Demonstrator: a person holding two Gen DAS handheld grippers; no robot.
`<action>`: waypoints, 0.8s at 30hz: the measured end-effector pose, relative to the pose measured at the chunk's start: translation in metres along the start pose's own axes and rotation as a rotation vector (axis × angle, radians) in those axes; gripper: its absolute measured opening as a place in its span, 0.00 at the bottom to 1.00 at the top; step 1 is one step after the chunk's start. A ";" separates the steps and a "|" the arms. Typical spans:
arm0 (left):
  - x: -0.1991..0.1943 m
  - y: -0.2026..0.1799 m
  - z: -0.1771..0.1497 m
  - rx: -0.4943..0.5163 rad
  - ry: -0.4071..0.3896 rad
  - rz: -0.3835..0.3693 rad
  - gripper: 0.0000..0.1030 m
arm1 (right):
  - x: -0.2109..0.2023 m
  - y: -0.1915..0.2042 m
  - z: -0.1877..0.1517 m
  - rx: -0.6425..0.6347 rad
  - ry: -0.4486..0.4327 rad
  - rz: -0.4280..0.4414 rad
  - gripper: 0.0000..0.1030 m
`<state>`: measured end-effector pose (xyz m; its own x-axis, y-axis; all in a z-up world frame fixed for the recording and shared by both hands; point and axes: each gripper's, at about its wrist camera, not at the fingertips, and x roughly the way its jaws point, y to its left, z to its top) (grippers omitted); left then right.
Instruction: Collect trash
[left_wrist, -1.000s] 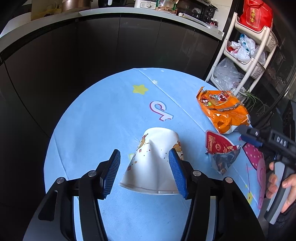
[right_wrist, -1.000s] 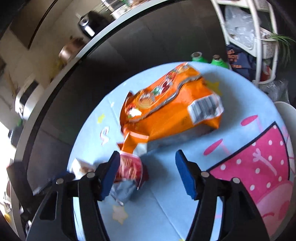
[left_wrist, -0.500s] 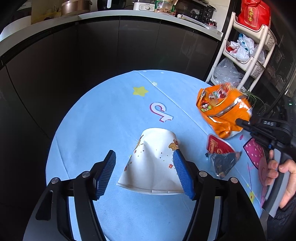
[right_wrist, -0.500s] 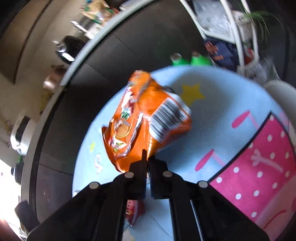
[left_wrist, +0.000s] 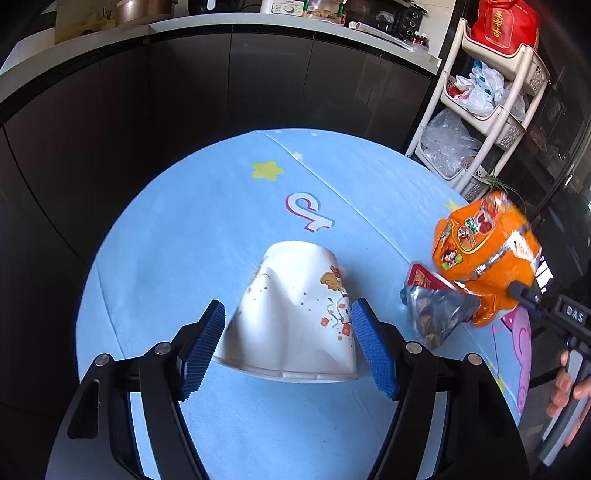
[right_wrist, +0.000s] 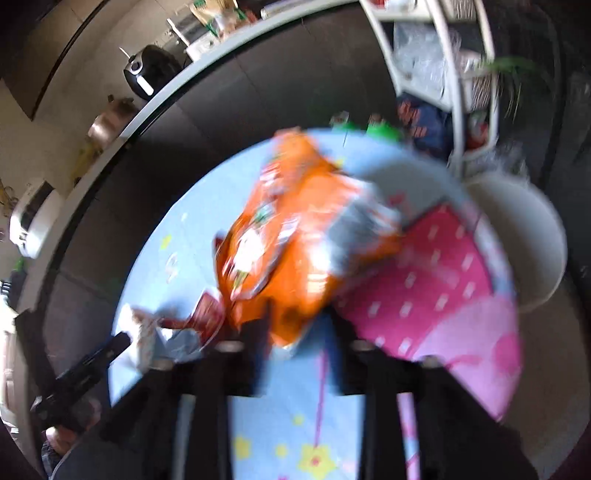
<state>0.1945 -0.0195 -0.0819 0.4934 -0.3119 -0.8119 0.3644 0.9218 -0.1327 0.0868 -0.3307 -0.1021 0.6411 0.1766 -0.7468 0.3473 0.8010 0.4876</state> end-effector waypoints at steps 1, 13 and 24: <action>0.001 -0.001 0.000 -0.003 0.002 0.000 0.66 | 0.001 0.001 -0.004 0.014 0.023 0.027 0.46; -0.002 -0.005 0.001 0.018 0.004 -0.022 0.59 | 0.030 0.040 -0.015 0.096 0.121 0.225 0.48; 0.005 0.001 0.005 0.015 0.011 -0.040 0.59 | 0.053 0.062 -0.010 0.116 0.134 0.182 0.61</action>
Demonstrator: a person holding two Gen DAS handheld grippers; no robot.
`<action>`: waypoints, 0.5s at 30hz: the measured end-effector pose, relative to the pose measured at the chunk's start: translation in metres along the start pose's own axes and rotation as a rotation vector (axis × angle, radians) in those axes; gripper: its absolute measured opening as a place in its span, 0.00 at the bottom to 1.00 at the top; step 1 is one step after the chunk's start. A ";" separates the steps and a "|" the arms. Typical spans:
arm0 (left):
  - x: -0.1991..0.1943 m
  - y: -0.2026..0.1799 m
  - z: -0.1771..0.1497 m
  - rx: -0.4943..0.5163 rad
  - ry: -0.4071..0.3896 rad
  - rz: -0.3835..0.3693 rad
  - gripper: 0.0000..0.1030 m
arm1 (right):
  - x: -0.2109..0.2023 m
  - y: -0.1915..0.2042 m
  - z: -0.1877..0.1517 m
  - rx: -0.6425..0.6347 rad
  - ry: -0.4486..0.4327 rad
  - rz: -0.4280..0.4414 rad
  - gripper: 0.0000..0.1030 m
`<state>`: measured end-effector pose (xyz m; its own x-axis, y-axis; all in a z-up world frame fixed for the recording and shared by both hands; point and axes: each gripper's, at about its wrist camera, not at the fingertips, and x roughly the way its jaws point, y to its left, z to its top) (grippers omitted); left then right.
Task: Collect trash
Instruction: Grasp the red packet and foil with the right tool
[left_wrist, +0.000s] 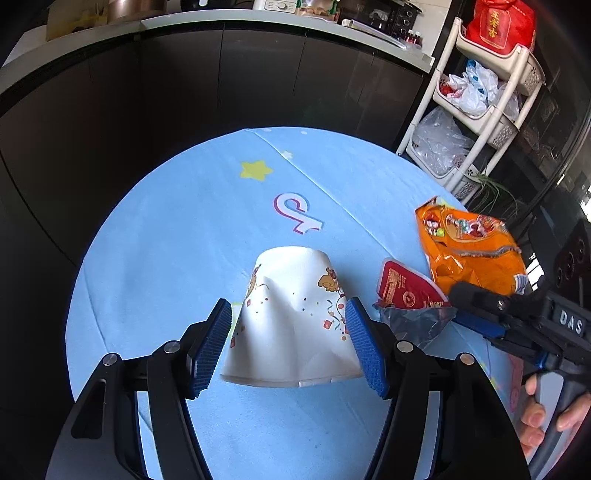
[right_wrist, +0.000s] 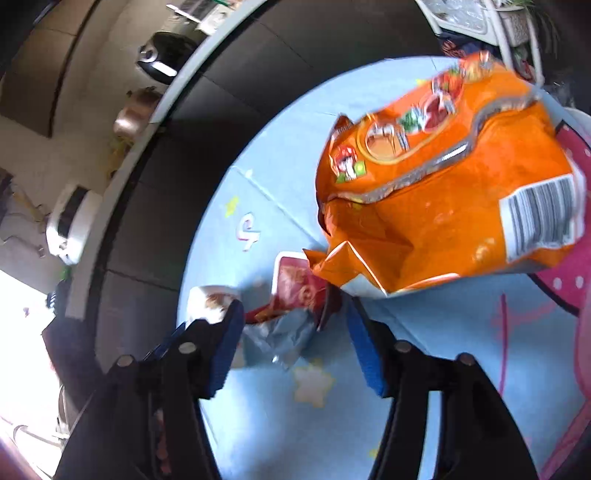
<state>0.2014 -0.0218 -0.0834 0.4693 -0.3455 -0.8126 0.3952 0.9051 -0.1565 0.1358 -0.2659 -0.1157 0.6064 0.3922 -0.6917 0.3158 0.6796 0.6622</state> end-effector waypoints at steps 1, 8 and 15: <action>0.002 0.000 -0.001 0.002 0.003 0.004 0.59 | 0.003 0.000 0.000 0.012 0.004 -0.004 0.61; -0.002 0.006 0.000 -0.011 -0.001 -0.022 0.35 | 0.013 0.012 -0.003 -0.069 0.020 -0.035 0.09; -0.020 -0.007 0.002 0.046 -0.043 -0.001 0.25 | -0.009 0.038 -0.007 -0.234 -0.046 -0.043 0.07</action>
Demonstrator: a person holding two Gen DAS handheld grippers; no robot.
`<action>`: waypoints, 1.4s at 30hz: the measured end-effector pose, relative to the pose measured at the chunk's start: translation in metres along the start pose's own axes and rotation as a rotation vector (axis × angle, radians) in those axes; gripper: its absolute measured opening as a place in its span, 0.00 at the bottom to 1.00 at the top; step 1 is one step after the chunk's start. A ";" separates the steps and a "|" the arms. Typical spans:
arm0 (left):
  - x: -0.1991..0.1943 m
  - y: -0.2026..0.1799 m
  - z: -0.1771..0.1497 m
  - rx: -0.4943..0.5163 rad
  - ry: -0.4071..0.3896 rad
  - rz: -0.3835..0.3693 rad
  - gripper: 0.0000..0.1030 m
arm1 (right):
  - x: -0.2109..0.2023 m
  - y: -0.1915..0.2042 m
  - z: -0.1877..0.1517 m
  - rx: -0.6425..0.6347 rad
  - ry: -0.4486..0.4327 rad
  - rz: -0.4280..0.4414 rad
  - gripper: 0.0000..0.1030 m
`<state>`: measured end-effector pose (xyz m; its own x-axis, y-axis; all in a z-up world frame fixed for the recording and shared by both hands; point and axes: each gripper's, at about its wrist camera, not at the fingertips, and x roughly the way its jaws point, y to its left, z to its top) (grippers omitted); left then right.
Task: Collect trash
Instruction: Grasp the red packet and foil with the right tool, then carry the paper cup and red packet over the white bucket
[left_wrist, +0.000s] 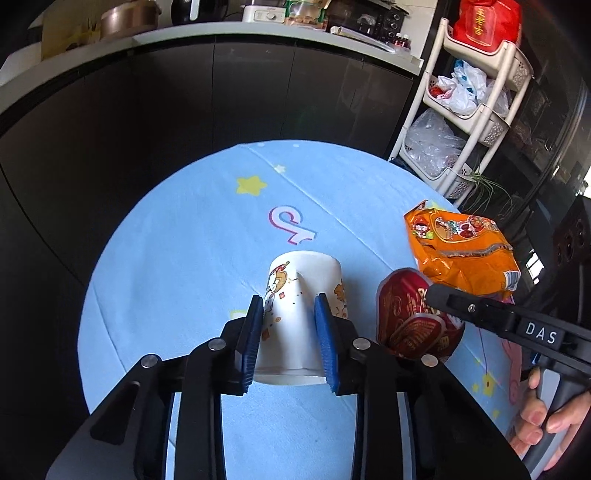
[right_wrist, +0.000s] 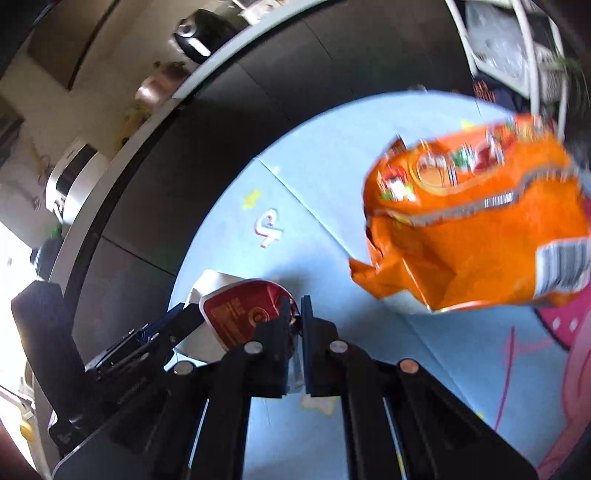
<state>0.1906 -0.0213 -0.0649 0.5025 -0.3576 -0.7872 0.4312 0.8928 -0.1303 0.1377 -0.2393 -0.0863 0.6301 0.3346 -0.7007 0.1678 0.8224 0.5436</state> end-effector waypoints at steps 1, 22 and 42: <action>-0.005 -0.003 0.000 0.005 -0.012 0.003 0.25 | -0.003 0.003 0.002 -0.015 -0.012 -0.005 0.07; -0.066 -0.127 0.041 0.196 -0.193 -0.025 0.24 | -0.130 -0.066 0.013 0.025 -0.239 -0.086 0.07; -0.032 -0.268 0.058 0.340 -0.179 -0.159 0.24 | -0.215 -0.198 0.015 0.178 -0.374 -0.211 0.07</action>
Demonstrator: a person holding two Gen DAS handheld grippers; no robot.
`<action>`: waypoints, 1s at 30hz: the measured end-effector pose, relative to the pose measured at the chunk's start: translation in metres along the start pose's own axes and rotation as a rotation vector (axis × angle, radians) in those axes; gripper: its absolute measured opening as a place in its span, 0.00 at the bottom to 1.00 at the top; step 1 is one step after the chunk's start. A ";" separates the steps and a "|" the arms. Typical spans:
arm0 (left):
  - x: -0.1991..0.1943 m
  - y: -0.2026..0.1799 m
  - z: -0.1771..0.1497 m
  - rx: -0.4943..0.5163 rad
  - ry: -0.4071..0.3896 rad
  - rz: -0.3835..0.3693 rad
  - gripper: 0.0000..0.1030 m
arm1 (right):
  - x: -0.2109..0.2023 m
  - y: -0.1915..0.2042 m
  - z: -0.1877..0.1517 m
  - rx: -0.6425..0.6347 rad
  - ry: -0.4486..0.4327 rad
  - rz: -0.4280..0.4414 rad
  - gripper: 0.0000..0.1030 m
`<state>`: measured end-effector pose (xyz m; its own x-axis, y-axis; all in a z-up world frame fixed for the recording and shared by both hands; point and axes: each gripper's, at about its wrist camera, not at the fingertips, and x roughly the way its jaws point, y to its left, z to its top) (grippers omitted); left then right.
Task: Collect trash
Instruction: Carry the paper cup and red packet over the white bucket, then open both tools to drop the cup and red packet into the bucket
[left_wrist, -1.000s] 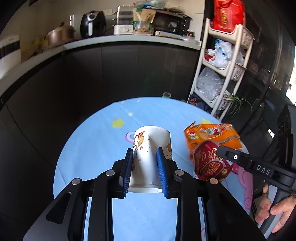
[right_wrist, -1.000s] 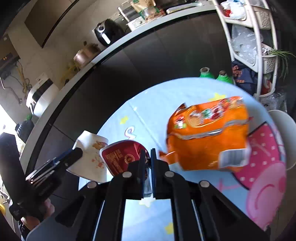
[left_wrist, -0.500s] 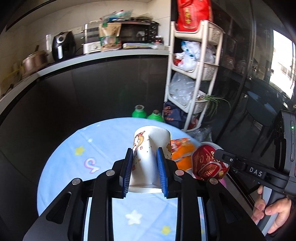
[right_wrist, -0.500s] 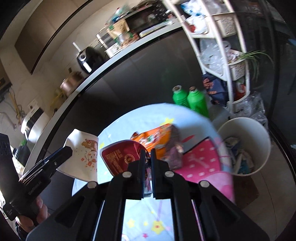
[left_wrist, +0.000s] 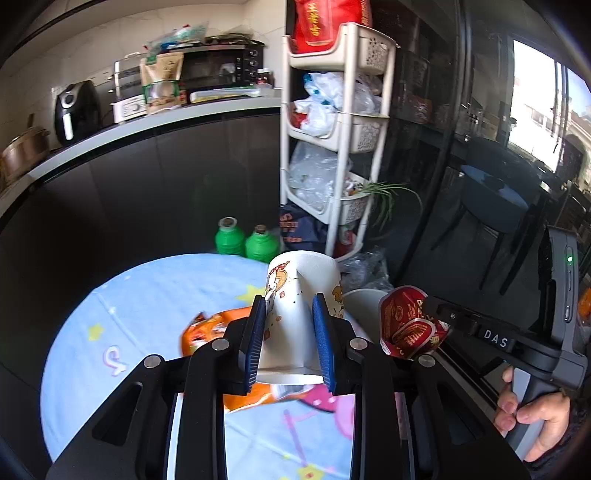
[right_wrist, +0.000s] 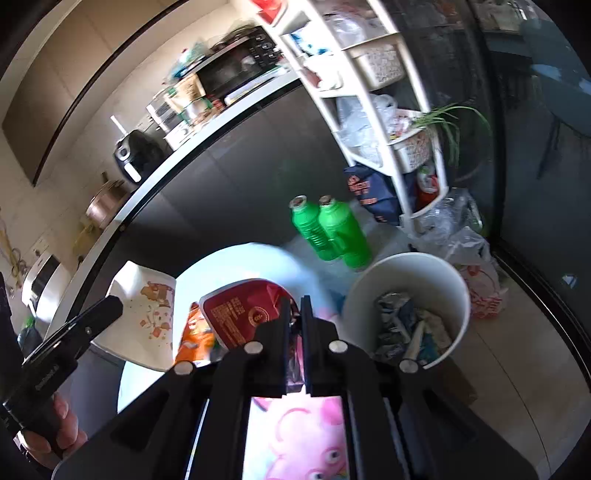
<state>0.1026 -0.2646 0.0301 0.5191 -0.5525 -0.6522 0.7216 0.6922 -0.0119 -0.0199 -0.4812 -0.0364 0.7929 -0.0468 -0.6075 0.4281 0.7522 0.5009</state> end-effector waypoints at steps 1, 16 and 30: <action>0.005 -0.006 0.002 0.005 0.003 -0.009 0.24 | 0.000 -0.009 0.002 0.012 -0.002 -0.009 0.07; 0.109 -0.086 0.024 0.020 0.129 -0.197 0.24 | 0.031 -0.130 0.003 0.131 -0.001 -0.182 0.07; 0.178 -0.098 0.015 0.038 0.167 -0.127 0.63 | 0.094 -0.155 -0.009 0.112 0.070 -0.191 0.32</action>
<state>0.1310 -0.4375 -0.0737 0.3421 -0.5471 -0.7639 0.7949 0.6021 -0.0752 -0.0155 -0.5963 -0.1765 0.6625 -0.1322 -0.7373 0.6158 0.6565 0.4357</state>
